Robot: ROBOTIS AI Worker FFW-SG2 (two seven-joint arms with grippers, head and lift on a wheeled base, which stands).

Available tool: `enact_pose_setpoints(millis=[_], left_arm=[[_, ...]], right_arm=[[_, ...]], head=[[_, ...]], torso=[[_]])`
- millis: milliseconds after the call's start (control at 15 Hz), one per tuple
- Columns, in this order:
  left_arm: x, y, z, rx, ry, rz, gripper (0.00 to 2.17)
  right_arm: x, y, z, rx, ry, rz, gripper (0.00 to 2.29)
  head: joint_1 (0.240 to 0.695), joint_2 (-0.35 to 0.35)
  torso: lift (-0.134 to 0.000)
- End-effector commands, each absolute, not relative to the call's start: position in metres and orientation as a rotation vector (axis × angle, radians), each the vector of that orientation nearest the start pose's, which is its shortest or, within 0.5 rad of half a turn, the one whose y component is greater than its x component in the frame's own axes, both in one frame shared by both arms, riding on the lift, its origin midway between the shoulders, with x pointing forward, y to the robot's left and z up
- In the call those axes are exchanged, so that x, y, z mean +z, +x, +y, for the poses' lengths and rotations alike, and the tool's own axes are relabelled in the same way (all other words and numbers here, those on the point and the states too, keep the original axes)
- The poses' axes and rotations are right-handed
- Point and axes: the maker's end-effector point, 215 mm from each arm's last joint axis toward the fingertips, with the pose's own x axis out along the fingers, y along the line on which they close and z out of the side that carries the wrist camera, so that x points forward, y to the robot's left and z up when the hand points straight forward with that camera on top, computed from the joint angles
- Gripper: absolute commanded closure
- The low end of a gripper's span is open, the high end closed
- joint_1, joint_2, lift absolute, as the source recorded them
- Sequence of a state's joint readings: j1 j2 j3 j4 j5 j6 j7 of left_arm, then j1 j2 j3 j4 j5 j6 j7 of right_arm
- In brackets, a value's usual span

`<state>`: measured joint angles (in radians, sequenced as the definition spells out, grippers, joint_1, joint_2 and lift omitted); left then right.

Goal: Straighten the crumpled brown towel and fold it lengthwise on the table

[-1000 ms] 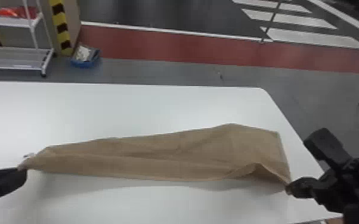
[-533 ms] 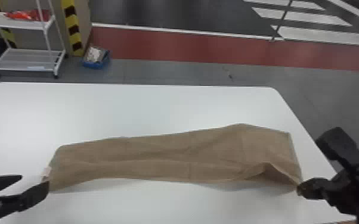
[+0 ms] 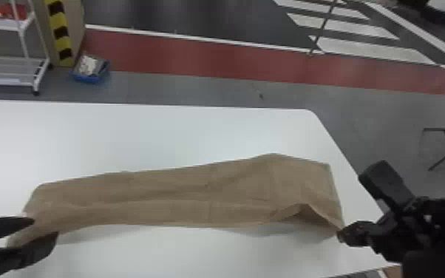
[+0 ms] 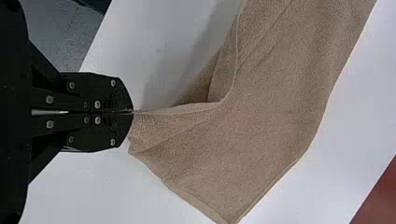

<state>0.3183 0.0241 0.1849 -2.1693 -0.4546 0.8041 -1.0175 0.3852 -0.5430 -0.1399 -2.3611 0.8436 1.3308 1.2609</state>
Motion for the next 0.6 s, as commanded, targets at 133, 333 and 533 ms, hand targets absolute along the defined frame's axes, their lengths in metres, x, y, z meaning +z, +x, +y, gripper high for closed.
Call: enact_pose_setpoints(millis=[133,333,533], left_arm=[[-0.4431,0.3955,0.237,-0.561,0.103,0.724,0.51],[-0.4422,0.3886,0.2342,-0.588,0.092,0.736,0.51],[-0.4465,0.3937,0.2325,-0.594,0.094,0.745,0.51]], right_arm=[[-0.3917,0.3253,-0.4199,0.248,-0.484,1.104,1.15],[-0.3916,0.3265,-0.42,0.246,-0.485,1.103,1.15],[-0.3922,0.3272,-0.4175,0.25,-0.483,1.101,1.15]], head=[[0.695,-0.29],[0.695,-0.292],[0.695,-0.294]], torso=[[-0.124],[-0.124],[-0.124]])
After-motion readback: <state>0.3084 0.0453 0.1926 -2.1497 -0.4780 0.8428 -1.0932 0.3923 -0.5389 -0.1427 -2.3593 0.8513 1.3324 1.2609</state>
